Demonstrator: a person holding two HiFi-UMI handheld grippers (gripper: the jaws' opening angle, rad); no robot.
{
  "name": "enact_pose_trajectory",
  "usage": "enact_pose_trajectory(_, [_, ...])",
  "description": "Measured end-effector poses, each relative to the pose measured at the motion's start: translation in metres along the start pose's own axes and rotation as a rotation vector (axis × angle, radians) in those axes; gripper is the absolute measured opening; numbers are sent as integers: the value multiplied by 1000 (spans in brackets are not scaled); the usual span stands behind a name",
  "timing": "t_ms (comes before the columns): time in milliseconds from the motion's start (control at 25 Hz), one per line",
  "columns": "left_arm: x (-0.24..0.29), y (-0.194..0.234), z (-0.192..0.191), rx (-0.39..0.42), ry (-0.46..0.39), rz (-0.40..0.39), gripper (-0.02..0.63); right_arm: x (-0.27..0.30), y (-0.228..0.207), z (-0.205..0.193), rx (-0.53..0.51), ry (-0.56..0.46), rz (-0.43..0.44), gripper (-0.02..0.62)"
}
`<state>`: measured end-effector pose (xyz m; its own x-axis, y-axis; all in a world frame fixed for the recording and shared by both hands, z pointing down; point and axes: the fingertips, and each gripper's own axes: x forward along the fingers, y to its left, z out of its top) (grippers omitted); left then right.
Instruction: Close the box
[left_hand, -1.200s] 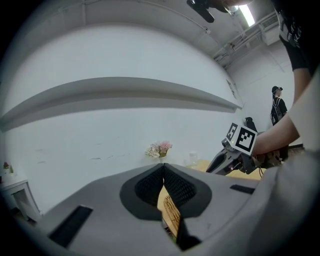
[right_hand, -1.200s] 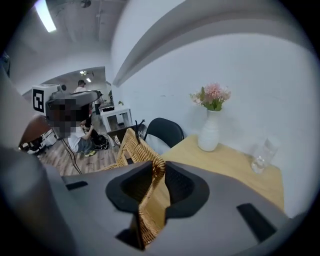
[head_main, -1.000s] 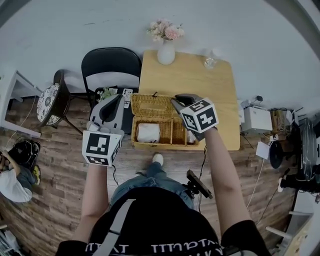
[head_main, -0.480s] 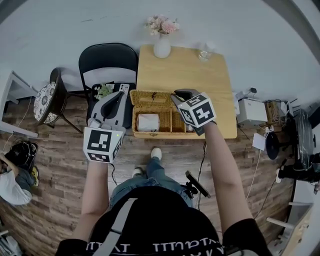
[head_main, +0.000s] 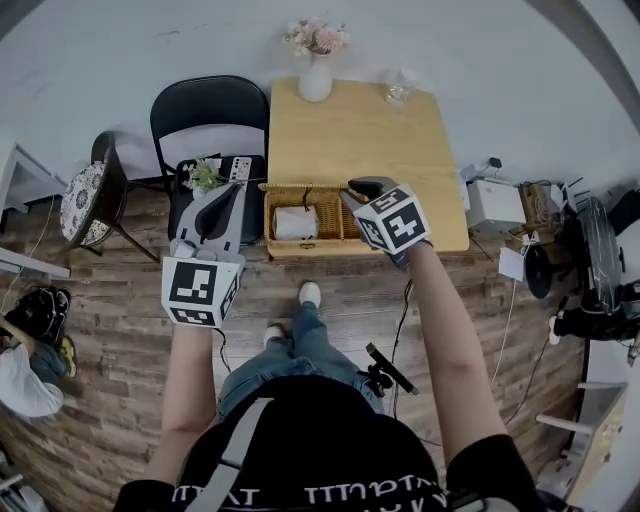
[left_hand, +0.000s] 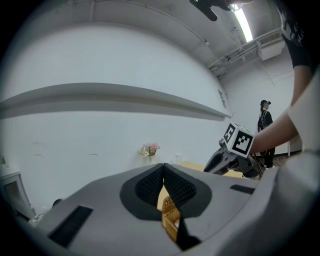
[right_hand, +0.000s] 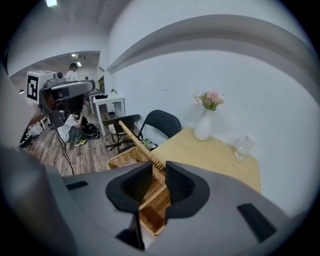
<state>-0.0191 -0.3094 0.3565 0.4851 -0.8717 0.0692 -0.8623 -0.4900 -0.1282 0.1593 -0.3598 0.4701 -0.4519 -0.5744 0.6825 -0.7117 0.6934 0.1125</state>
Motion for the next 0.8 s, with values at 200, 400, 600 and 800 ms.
enact_pose_trajectory(200, [-16, -5, -13, -11, 10, -16, 12, -3, 18, -24, 19, 25, -12, 97])
enact_pose_trajectory(400, [-21, -8, -19, -21, 18, -22, 12, 0, 27, -41, -7, 49, -47, 101])
enact_pose_trajectory(600, [-30, -11, -30, -34, 33, -29, 12, 6, 38, -60, -5, 80, -50, 109])
enact_pose_trajectory(800, [-32, -16, -45, -61, 59, -31, 12, 11, 47, -77, -45, 138, -42, 115])
